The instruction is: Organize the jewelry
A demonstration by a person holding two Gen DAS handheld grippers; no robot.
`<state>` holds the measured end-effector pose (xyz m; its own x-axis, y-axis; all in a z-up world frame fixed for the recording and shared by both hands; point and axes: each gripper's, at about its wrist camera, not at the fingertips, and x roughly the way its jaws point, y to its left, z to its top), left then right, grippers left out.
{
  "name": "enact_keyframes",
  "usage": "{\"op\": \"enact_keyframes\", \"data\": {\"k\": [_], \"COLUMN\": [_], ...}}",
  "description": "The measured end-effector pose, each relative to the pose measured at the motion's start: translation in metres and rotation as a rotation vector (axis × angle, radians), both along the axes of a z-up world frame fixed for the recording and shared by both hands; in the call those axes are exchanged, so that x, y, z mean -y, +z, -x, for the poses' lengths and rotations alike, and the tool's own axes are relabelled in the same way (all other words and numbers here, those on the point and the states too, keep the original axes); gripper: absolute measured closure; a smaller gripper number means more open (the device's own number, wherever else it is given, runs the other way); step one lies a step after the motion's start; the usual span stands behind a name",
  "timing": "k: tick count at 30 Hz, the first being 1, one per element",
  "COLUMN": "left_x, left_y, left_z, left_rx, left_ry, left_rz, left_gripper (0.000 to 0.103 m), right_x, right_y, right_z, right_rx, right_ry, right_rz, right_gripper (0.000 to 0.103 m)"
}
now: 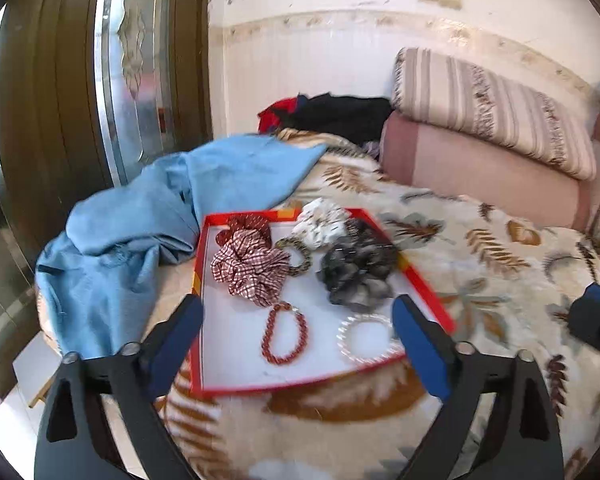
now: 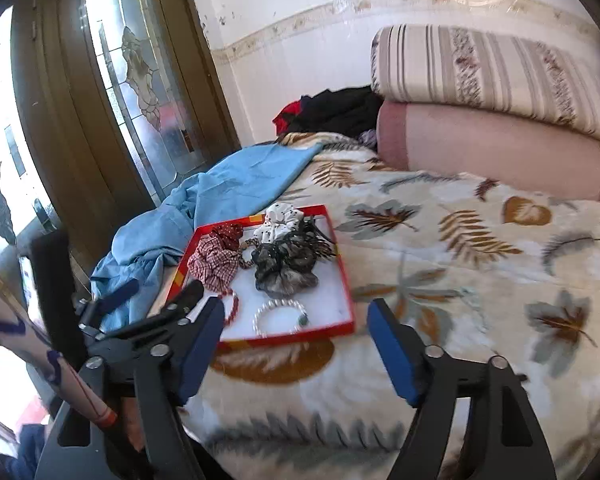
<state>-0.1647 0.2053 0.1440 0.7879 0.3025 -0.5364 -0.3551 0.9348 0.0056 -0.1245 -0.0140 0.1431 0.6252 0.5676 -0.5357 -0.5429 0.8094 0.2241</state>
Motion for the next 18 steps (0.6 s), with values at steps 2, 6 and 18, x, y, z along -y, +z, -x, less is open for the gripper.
{"op": "enact_keyframes", "data": {"k": [2,6,18], "left_x": [0.014,0.036,0.044], "left_y": [0.016,0.046,0.07], "left_z": [0.021,0.067,0.129], "left_rx": [0.019,0.073,0.071], "left_ry": [-0.009,0.027,0.195], "left_rz": [-0.02,-0.117,-0.148], "left_gripper": [0.001,0.0,0.0], "right_x": [0.014,0.035,0.053], "right_y": [0.008,0.026,0.044], "right_z": [0.024,0.065,0.125], "right_rx": [0.016,0.064,0.149], "right_ry": [-0.013,-0.034,-0.062], "right_rz": [0.0,0.003,0.029], "right_gripper": [0.015,0.01,0.005]}}
